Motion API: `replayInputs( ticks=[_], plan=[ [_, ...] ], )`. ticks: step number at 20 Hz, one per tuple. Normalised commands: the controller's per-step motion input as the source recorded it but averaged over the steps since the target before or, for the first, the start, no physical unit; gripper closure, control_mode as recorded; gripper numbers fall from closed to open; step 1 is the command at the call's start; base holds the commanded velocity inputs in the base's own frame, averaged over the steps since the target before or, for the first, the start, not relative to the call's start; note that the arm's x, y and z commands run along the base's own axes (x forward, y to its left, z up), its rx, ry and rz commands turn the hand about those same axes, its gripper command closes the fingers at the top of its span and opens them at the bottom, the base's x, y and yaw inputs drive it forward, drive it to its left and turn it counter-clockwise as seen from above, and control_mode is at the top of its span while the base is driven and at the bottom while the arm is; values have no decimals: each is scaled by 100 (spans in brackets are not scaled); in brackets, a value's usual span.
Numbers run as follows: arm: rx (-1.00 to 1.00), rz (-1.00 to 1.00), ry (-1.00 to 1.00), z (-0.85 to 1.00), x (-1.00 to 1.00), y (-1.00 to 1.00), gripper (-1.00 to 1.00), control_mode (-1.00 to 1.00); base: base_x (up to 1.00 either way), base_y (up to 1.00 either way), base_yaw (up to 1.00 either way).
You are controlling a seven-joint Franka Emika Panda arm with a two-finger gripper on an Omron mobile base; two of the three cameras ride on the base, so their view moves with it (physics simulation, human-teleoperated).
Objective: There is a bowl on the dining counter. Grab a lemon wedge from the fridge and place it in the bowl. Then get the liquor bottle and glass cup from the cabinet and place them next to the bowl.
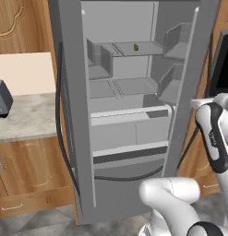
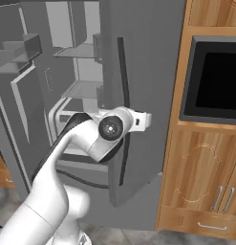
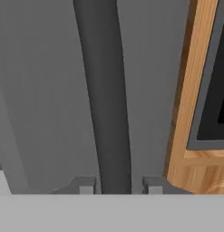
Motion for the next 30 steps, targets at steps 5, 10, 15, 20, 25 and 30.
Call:
replayInputs(
  ticks=[5, 10, 15, 20, 25, 30],
  plan=[
    [-1, -4, -5, 2, -100, -85, -100, -100, 0, 0, 0],
    [-9, -1, -31, 32, -100, 29, -100, -100, 0, 0, 0],
    [-20, 0, -19, 30, -99, 100, -100, -100, 0, 0, 0],
    [-15, 2, 2, 19, -33, 100, -100, -100, 0, 0, 0],
    [-6, 0, 11, 7, 52, 100, -100, -100, 0, 0, 0],
    [-9, 0, 8, 0, 88, 91, -100, -100, 0, 0, 0]
  ],
)
